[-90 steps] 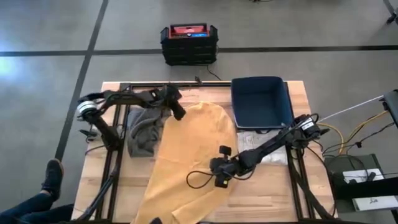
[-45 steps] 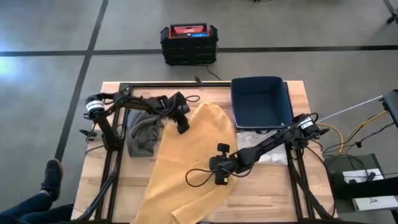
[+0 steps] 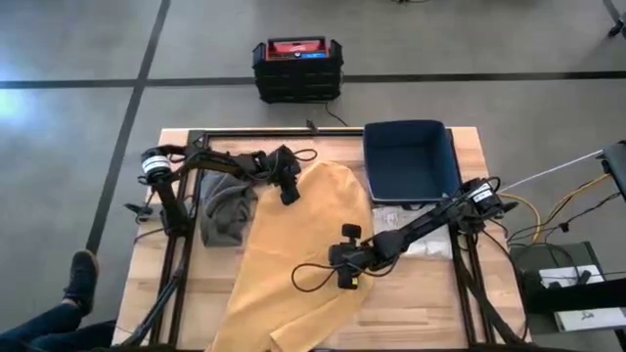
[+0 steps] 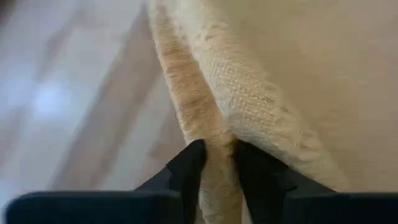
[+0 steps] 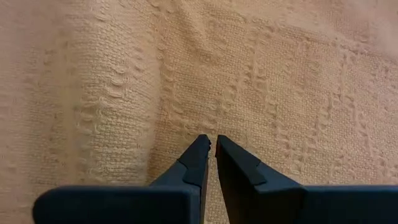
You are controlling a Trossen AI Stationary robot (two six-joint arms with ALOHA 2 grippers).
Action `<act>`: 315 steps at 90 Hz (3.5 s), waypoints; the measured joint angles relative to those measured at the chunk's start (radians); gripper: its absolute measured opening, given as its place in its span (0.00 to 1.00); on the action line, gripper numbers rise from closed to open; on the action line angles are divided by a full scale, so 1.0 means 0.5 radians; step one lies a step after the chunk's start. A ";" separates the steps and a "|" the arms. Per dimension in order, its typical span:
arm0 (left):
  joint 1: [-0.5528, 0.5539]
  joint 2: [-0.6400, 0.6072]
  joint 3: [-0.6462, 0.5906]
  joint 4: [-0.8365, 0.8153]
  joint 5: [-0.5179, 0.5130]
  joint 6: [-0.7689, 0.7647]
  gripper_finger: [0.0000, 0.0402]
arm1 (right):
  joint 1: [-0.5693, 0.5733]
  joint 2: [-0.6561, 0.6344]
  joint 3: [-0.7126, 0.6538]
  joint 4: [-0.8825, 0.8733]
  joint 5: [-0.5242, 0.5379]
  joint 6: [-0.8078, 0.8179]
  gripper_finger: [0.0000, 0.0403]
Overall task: Fold towel
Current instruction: Fold the yellow towel
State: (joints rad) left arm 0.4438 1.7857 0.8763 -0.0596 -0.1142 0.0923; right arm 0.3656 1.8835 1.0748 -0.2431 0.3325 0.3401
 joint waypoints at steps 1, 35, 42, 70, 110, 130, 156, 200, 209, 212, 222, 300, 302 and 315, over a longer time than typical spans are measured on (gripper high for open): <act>0.000 -0.003 0.000 -0.011 -0.035 0.005 0.11 | 0.000 0.000 0.000 -0.001 0.000 0.000 0.05; 0.168 -0.301 0.093 -0.347 -0.647 0.228 0.01 | 0.000 -0.001 -0.003 -0.005 0.000 0.000 0.05; 0.204 -0.304 0.115 -0.323 -0.614 0.265 0.01 | 0.000 -0.001 -0.003 -0.010 0.000 0.000 0.05; 0.232 -0.297 0.154 -0.273 -0.603 0.553 0.30 | 0.000 -0.001 -0.004 -0.026 -0.001 0.018 0.05; -0.184 -0.872 0.338 -1.041 -0.212 -0.116 0.63 | 0.001 -0.071 0.145 -0.391 -0.004 0.055 0.05; -0.765 -1.145 -0.045 -1.047 -0.009 -0.709 0.55 | 0.005 -0.127 0.182 -0.444 0.001 0.054 0.05; -1.585 -1.024 -0.534 -0.495 -0.278 -1.639 0.45 | -0.186 -0.128 0.437 -0.591 0.033 -0.053 0.05; -1.786 -0.583 -0.477 -0.317 -0.333 -1.844 0.28 | -1.280 -0.043 0.756 -1.013 0.005 -0.129 0.05; -1.786 -0.553 -0.434 -0.319 -0.331 -1.773 0.26 | -1.425 0.060 0.754 -1.014 -0.123 -0.142 0.05; -1.786 -0.545 -0.416 -0.316 -0.331 -1.749 0.26 | -1.451 0.094 0.754 -1.015 -0.147 -0.159 0.05; -1.786 -0.538 -0.375 -0.315 -0.332 -1.662 0.25 | -1.483 0.182 0.752 -1.017 -0.156 -0.245 0.05; -1.786 -0.541 -0.354 -0.314 -0.385 -1.569 0.24 | -1.173 0.243 0.797 -0.736 -0.662 -0.649 0.05; -1.786 -0.541 -0.354 -0.314 -0.385 -1.569 0.24 | -1.174 0.243 0.797 -0.746 -0.657 -0.648 0.05; -1.786 -0.541 -0.354 -0.314 -0.386 -1.569 0.24 | -1.148 0.234 0.797 -0.746 -0.668 -0.750 0.05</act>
State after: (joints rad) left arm -0.4492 1.5154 0.6991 -0.2165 -0.3071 -0.6922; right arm -0.2082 2.0006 1.4735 -0.6159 -0.0014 -0.0348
